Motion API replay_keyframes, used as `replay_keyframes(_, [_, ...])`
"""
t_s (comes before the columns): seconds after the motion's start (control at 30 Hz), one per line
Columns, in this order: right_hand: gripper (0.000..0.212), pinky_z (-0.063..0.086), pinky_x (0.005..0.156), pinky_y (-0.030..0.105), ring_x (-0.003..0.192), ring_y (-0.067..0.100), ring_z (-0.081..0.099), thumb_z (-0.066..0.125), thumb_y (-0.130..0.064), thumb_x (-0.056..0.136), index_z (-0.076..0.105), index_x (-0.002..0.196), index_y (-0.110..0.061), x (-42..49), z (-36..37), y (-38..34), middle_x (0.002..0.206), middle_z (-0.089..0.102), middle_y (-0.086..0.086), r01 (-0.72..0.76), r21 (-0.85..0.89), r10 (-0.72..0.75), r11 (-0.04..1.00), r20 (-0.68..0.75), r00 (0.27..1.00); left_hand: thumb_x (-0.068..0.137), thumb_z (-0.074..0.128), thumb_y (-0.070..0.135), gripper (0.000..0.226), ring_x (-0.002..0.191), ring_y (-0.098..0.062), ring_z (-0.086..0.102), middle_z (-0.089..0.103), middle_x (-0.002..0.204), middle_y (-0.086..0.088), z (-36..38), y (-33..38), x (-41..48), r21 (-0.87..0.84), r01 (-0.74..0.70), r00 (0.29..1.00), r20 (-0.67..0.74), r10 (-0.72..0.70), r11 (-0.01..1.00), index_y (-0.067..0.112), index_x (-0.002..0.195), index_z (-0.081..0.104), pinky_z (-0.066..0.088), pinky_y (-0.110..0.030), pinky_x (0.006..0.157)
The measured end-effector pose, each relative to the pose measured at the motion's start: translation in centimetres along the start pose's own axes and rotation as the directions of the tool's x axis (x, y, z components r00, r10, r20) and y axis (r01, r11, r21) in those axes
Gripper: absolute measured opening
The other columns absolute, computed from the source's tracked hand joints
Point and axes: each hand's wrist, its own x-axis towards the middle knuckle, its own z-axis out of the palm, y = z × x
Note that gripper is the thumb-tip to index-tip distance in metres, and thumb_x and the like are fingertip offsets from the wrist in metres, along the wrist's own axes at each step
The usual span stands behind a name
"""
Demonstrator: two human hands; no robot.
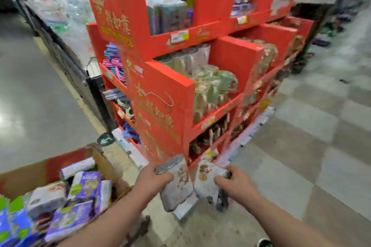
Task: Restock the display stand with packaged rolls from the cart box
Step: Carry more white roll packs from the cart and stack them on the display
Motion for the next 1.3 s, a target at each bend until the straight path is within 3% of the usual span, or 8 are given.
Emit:
replay_keyframes(0.07, [0.040,0.039,0.076,0.024,0.108,0.023,0.058,0.060,-0.036,0.082,0.054,0.120,-0.023,-0.8,-3.6,3.7,0.109,0.065,0.004,-0.046,0.027,0.048,0.999,-0.080,0.996,0.048,0.063,0.035,0.046,0.061,-0.020,0.054,0.060,0.071,-0.007,4.5,2.3,-0.7,-0.007,-0.008,0.997,0.072,0.008,1.000,0.005,0.083,0.062,0.039,-0.030,0.057])
replay_keyframes(0.2, [0.034,0.042,0.077,0.028,0.102,0.025,0.060,0.060,-0.031,0.083,0.060,0.114,-0.016,-1.8,-9.2,10.2,0.097,0.063,0.004,-0.155,0.090,0.171,0.984,-0.210,0.963,0.059,0.070,0.026,0.021,0.054,-0.016,0.049,0.054,0.060,0.000,12.0,5.7,-1.5,0.036,-0.086,0.980,0.185,0.078,0.996,0.014,0.068,0.056,0.038,-0.028,0.053])
replay_keyframes(0.3, [0.042,0.047,0.082,0.031,0.100,0.025,0.061,0.063,-0.034,0.078,0.060,0.116,-0.017,-1.6,-11.9,13.9,0.104,0.066,0.005,-0.223,0.176,0.265,0.959,-0.266,0.927,0.075,0.071,0.012,0.010,0.057,-0.015,0.053,0.058,0.066,-0.002,16.2,7.9,-1.7,0.066,-0.111,0.961,0.261,0.090,0.992,0.013,0.076,0.061,0.037,-0.027,0.052])
replay_keyframes(0.43, [0.043,0.048,0.082,0.032,0.095,0.023,0.060,0.064,-0.033,0.077,0.058,0.116,-0.017,-0.4,-15.1,17.7,0.099,0.064,0.002,-0.257,0.261,0.331,0.930,-0.295,0.896,0.062,0.071,0.028,0.029,0.059,-0.016,0.053,0.058,0.069,-0.003,20.9,10.6,-0.7,0.141,-0.139,0.942,0.326,0.086,0.980,0.008,0.080,0.061,0.036,-0.027,0.053])
replay_keyframes(0.53, [0.025,0.049,0.079,0.033,0.087,0.020,0.059,0.063,-0.028,0.079,0.052,0.101,-0.021,0.9,-17.8,19.8,0.088,0.058,-0.005,-0.252,0.337,0.358,0.907,-0.305,0.882,0.065,0.072,0.026,0.020,0.064,-0.016,0.057,0.062,0.071,-0.001,24.9,12.7,1.2,0.184,-0.155,0.933,0.350,0.083,0.971,0.016,0.078,0.061,0.041,-0.030,0.056])
replay_keyframes(0.7, [0.011,0.052,0.083,0.038,0.087,0.019,0.063,0.061,-0.020,0.081,0.057,0.091,-0.019,5.5,-23.4,22.6,0.092,0.065,0.002,-0.214,0.517,0.418,0.829,-0.317,0.851,0.064,0.070,0.022,0.039,0.058,-0.017,0.051,0.056,0.069,-0.005,32.2,18.5,6.6,0.100,-0.155,0.887,0.452,0.095,0.983,-0.003,0.092,0.062,0.035,-0.028,0.055])
replay_keyframes(1.03, [0.022,0.041,0.061,0.029,0.070,0.019,0.053,0.062,-0.015,0.080,0.059,0.095,0.001,16.3,-37.5,26.5,0.082,0.059,0.008,-0.189,0.588,0.510,0.787,-0.446,0.735,0.069,0.072,0.018,0.020,0.060,-0.017,0.054,0.058,0.069,-0.004,45.6,35.0,16.6,0.006,-0.266,0.801,0.558,0.218,0.964,0.008,0.081,0.060,0.040,-0.028,0.056])
replay_keyframes(1.3, [0.008,0.045,0.063,0.029,0.074,0.017,0.059,0.061,-0.016,0.082,0.059,0.089,-0.015,23.6,-46.5,29.8,0.087,0.064,0.005,-0.164,0.619,0.538,0.768,-0.484,0.690,0.078,0.068,0.009,0.014,0.060,-0.015,0.053,0.057,0.073,-0.005,54.0,44.3,21.5,-0.037,-0.297,0.768,0.584,0.262,0.954,0.006,0.088,0.058,0.038,-0.024,0.050])
